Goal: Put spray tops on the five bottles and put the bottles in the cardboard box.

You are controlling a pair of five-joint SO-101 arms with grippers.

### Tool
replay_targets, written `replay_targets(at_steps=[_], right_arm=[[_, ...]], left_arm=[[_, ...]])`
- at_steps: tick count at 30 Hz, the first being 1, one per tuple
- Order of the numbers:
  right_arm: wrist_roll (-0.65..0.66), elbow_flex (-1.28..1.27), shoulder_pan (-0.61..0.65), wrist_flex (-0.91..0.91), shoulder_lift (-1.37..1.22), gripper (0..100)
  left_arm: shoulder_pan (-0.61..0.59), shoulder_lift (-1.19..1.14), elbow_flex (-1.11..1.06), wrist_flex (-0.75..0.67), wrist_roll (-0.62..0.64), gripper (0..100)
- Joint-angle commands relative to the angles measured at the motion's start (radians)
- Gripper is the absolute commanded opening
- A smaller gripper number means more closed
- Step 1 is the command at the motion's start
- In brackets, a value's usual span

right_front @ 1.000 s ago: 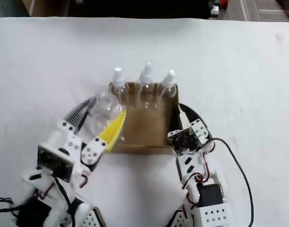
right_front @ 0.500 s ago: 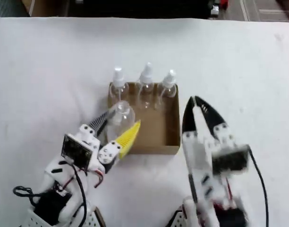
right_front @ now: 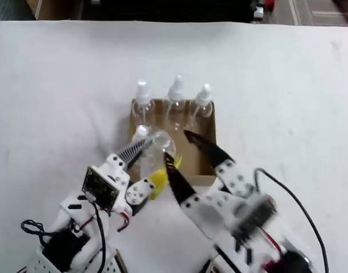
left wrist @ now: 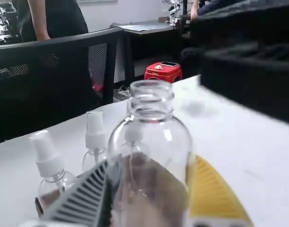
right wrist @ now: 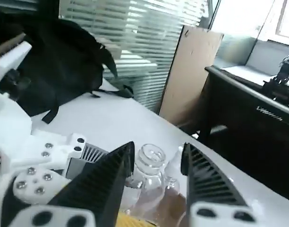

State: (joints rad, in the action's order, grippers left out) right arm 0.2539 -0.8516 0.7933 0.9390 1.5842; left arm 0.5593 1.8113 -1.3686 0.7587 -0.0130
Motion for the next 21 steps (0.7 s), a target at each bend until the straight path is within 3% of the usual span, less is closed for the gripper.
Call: replay_targets(at_steps=[1,5,21], right_arm=[[-0.035,0.044,0.016,-0.084,-0.17,15.2],[-0.103,0.089,0.01,-0.09,-0.223,15.2],[-0.106,0.094,-0.019,0.035,-0.228,14.9]], left_arm=[[0.013,0.012,0.005,-0.021,-0.054,2],[0.007,0.012,0.005,-0.021,-0.097,2],[0.005,0.012,0.003,-0.021,-0.103,2]])
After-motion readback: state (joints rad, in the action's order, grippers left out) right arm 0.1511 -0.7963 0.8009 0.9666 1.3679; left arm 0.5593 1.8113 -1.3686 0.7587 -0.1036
